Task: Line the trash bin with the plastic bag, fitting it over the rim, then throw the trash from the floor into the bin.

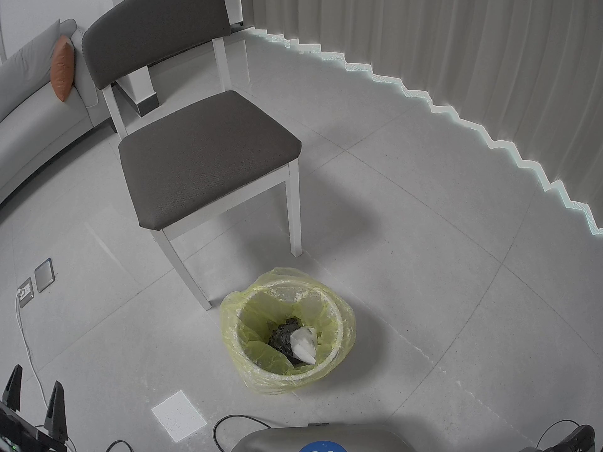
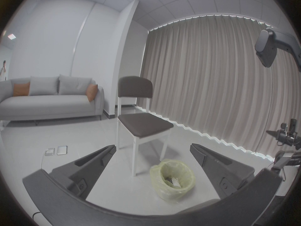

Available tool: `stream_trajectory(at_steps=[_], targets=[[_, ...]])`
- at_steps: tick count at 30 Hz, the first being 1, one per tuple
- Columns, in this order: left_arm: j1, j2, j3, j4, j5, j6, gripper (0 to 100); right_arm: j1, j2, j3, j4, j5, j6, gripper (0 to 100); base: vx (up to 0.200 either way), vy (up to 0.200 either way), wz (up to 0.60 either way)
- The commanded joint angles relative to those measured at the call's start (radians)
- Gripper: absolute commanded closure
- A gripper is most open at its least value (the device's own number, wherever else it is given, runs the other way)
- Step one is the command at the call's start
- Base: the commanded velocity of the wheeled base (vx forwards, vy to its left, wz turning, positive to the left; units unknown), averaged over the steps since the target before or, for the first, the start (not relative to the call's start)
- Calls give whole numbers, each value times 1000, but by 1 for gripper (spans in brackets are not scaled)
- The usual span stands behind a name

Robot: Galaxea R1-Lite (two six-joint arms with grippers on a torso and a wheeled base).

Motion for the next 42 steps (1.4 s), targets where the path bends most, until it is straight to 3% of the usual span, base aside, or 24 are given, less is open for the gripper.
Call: stream_trajectory(at_steps=[1, 6, 14, 18, 28, 36, 42], targets=[[0, -13, 18, 30, -38, 38, 0, 0, -7, 18, 0, -9, 0, 0, 0, 0, 0], [-1, -13, 16, 60, -74, 81, 0, 0, -7, 18, 6, -11, 3, 0, 0, 0, 0], [-1, -13, 16, 59, -68, 64, 0, 0, -7, 18, 46, -9, 5, 0, 0, 0, 0], [0, -13, 16, 59, -66, 63, 0, 0, -7, 18, 177, -15, 16, 0, 0, 0, 0], [0, -13, 16, 59, -63, 60, 0, 0, -7, 18, 281, -9, 69, 0, 0, 0, 0], [-1, -13, 16, 59, -63, 60, 0, 0, -7, 18, 289, 137, 98, 0, 0, 0, 0], [0, -13, 16, 59, -63, 61, 0, 0, -7, 18, 293, 213, 51, 0, 0, 0, 0]])
